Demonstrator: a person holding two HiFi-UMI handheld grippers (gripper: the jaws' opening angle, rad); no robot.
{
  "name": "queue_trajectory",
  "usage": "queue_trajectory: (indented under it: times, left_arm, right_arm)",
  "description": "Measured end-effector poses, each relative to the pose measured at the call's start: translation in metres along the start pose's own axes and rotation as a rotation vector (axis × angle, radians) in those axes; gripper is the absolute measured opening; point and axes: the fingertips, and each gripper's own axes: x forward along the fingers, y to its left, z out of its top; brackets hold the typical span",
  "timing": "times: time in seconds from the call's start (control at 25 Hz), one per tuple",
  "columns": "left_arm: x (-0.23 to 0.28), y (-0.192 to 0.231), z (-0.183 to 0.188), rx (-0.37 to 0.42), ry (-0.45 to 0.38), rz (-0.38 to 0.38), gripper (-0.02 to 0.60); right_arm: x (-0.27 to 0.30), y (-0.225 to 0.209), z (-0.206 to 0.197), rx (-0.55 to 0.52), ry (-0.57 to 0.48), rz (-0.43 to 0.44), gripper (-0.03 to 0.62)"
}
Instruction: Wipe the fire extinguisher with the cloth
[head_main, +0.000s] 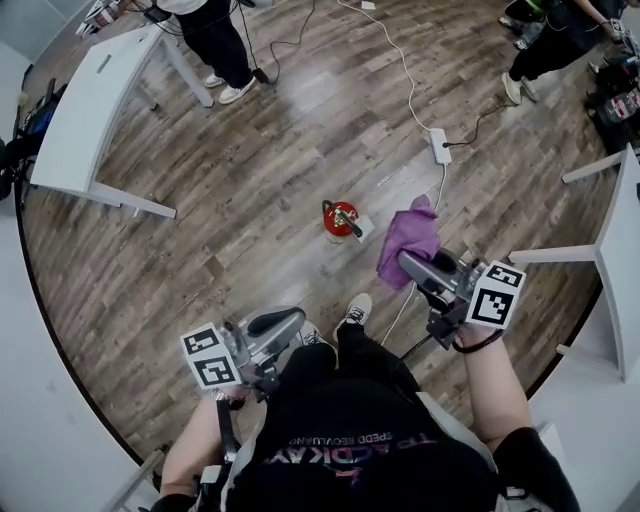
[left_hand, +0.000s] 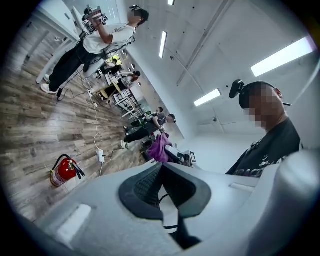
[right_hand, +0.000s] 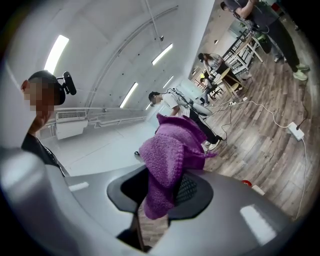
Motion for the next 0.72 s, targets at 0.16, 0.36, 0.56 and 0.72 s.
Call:
queue_trajectory:
  times: [0.16, 0.36, 0.56, 0.72]
  left_arm:
    - [-0.019, -0.002, -0.013, -0.009, 0.004, -0.003, -0.005]
    - [-0.045, 0.005, -0.026, -0.006, -0.026, 0.013, -0.005]
    - [-0.050, -0.018, -0.025, 0.025, -0.073, 0.013, -0.005]
    - [-0.044, -0.023, -0.024, 0.070, -0.097, 0.054, -0.005]
  right_arm:
    - [0.001, 0.011, -0.010, -0.008, -0.003, -0.022, 0.101]
    - [0.000, 0.031, -0.031, -0.044, 0.024, -0.034, 0.101]
    - [-0.009, 0.044, -0.036, -0.058, 0.053, -0.008, 0.101]
    - [-0.010, 0.031, -0.022, -0.077, 0.084, 0.026, 0.101]
